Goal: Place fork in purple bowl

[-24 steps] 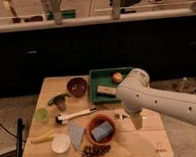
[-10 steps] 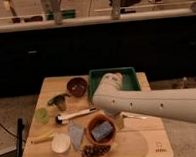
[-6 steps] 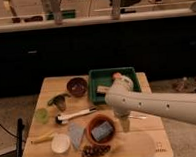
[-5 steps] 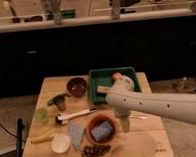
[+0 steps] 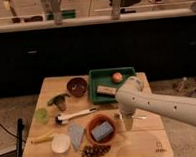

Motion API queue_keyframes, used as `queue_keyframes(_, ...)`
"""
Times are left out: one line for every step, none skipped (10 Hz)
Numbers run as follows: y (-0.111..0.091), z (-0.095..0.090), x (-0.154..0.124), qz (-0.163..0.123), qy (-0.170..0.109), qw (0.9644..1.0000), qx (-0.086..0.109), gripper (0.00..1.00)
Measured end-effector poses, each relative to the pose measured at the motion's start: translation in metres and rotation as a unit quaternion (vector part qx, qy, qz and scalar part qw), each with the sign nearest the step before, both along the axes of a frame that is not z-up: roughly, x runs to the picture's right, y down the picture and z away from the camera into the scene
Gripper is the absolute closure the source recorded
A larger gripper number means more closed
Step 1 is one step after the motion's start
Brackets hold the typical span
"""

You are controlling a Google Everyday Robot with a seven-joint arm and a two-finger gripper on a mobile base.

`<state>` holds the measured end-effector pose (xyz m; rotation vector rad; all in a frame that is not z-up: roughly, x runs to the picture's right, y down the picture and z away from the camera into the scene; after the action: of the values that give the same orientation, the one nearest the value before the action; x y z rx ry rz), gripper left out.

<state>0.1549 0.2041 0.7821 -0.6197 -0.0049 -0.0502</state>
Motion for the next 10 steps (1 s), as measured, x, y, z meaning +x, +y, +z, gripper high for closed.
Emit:
queue_keyframes(0.001, 0.005, 0.005, 0.006, -0.005, 1.0, 0.0, 0.2)
queue_keyframes(0.004, 0.011, 0.01, 0.013, -0.011, 0.9999, -0.002, 0.2)
queue_keyframes(0.01, 0.019, 0.015, 0.02, -0.019, 0.9996, -0.007, 0.2)
queue_keyframes(0.014, 0.024, 0.017, 0.023, -0.023, 0.9994, -0.01, 0.2)
queue_keyframes(0.018, 0.029, 0.019, 0.027, -0.027, 0.9992, -0.014, 0.2)
queue_keyframes(0.024, 0.035, 0.02, 0.031, -0.034, 0.9988, -0.02, 0.2)
queue_keyframes(0.027, 0.037, 0.02, 0.031, -0.036, 0.9986, -0.022, 0.2)
queue_keyframes(0.03, 0.04, 0.02, 0.032, -0.04, 0.9984, -0.025, 0.2)
queue_keyframes(0.033, 0.043, 0.022, 0.034, -0.042, 0.9982, -0.027, 0.2)
queue_keyframes(0.036, 0.047, 0.026, 0.038, -0.042, 0.998, -0.03, 0.2)
